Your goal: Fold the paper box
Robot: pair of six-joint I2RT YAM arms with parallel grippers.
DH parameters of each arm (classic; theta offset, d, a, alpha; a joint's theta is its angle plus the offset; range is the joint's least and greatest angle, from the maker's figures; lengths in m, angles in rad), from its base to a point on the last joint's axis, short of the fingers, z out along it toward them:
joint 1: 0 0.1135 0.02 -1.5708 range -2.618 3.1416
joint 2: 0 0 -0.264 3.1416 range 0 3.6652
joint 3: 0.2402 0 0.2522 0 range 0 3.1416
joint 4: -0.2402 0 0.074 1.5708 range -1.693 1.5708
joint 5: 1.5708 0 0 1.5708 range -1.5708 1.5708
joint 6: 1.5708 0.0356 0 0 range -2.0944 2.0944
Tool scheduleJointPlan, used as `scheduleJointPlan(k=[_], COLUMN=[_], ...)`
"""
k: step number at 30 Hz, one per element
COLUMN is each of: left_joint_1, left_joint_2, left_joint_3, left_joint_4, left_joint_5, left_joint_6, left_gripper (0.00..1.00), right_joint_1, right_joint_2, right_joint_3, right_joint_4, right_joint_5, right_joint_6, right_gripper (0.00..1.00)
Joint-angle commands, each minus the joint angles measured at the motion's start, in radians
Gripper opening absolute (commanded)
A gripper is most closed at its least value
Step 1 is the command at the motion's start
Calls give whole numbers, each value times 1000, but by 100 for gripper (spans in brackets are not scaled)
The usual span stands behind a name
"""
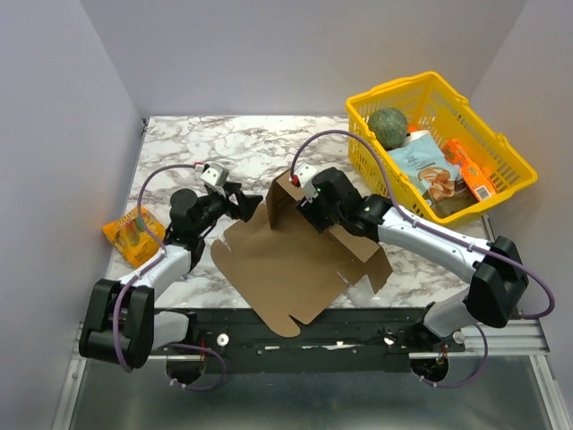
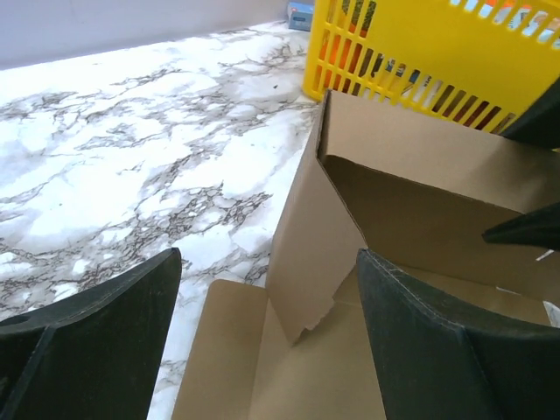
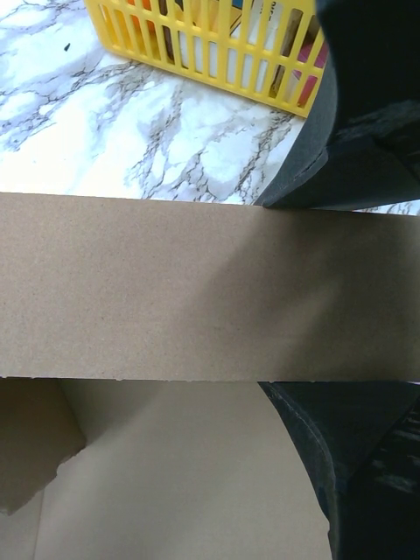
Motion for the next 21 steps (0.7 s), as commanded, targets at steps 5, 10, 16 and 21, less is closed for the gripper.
scheduleJointPlan(k=[5,10,16,21], left_joint_1=[3,-82,-115,-132], left_joint_2=[196,273,359,409], left_joint_3=[103,155,184,204], left_joint_4=[-41,-73,4,64], left_joint_5=[-55,-30,16,19], left_joint_6=[17,66,60,56], left_gripper=[86,84,84,84], right_joint_1=[10,10,10,10], right_joint_2=[2,11,9,8], right_joint_3=[-31,-27,-27,-25], right_joint_4=[-38,-35,-35,-35], right_joint_5=[-61,-67,-71,-79], right_joint_6=[-10,-10,-10,-9], right_gripper=[67,67,67,67])
